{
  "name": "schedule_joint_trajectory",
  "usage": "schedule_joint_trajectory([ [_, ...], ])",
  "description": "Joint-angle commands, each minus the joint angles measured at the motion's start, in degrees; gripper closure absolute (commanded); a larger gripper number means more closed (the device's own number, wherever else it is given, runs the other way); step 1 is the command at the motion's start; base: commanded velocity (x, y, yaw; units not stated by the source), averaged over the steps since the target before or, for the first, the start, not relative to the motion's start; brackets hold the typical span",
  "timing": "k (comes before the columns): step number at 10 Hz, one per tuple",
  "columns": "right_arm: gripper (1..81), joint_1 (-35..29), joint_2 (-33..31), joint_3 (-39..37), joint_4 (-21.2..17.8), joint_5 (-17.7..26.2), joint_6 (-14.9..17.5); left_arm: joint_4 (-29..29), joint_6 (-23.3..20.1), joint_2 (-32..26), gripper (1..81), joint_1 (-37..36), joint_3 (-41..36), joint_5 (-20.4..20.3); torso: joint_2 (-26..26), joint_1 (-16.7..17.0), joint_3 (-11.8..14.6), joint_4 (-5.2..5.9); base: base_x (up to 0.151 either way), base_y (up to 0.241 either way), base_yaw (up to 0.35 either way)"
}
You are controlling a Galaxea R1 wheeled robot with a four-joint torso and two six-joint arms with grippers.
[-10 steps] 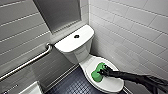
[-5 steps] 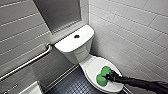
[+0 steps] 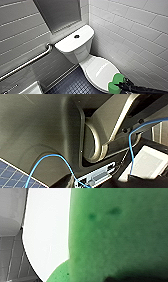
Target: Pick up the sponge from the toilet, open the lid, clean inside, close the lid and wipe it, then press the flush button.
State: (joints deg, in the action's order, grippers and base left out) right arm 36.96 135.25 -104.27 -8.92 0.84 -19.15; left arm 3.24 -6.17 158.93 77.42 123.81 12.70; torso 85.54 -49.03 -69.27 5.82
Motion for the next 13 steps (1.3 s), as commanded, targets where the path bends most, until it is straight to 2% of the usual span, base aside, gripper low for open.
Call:
schedule_joint_trajectory([
  [1, 81.1, 5.69, -8.47, 4.60, 0.66, 1.54, 0.34, -0.25, -0.34, -0.89, 1.0, 0.94, -1.20, 5.49, 0.00, 0.00, 0.00, 0.00, 0.000, 0.000, 0.000],
  [2, 81.1, 8.52, -10.50, 5.40, 0.83, -0.48, 0.51, -0.25, -0.34, -0.80, 1.0, 0.94, -1.20, 5.58, 0.00, 0.00, 0.00, 0.00, 0.000, 0.000, 0.000],
  [4, 81.1, 12.04, -15.24, 8.90, 1.80, -1.63, 0.52, -0.25, -0.34, -1.06, 1.0, 1.02, -1.55, 5.58, 0.02, 0.00, 0.00, 0.00, 0.000, 0.000, 0.000],
  [6, 81.1, 13.11, -21.30, 16.79, 1.81, -3.91, 0.52, -0.25, -0.34, -1.15, 1.0, 0.94, -1.55, 5.58, 0.02, 0.00, 0.00, 0.00, 0.000, 0.000, 0.000],
  [8, 81.1, 8.55, -26.84, 29.10, 3.82, -4.09, 0.43, -0.25, -0.34, -1.15, 1.0, 0.94, -1.64, 5.49, 0.02, 0.00, 0.00, 0.00, 0.000, 0.000, 0.000],
  [9, 81.1, 5.48, -27.56, 32.54, 4.17, -3.22, 0.43, -0.17, -0.34, -1.06, 1.0, 0.85, -1.64, 5.49, 0.02, 0.00, 0.00, 0.00, 0.000, 0.000, 0.000],
  [11, 81.1, -0.76, -26.25, 34.40, 4.44, -0.15, 0.43, -0.17, -0.34, -0.98, 1.0, 0.76, -1.64, 5.49, 0.04, 0.00, 0.00, 0.00, 0.000, 0.000, 0.000],
  [13, 81.1, -7.98, -22.04, 32.04, 4.18, 3.18, 0.17, -0.25, -0.34, -1.06, 1.0, 0.59, -1.64, 5.49, 0.04, 0.00, 0.00, 0.00, 0.000, 0.000, 0.000],
])
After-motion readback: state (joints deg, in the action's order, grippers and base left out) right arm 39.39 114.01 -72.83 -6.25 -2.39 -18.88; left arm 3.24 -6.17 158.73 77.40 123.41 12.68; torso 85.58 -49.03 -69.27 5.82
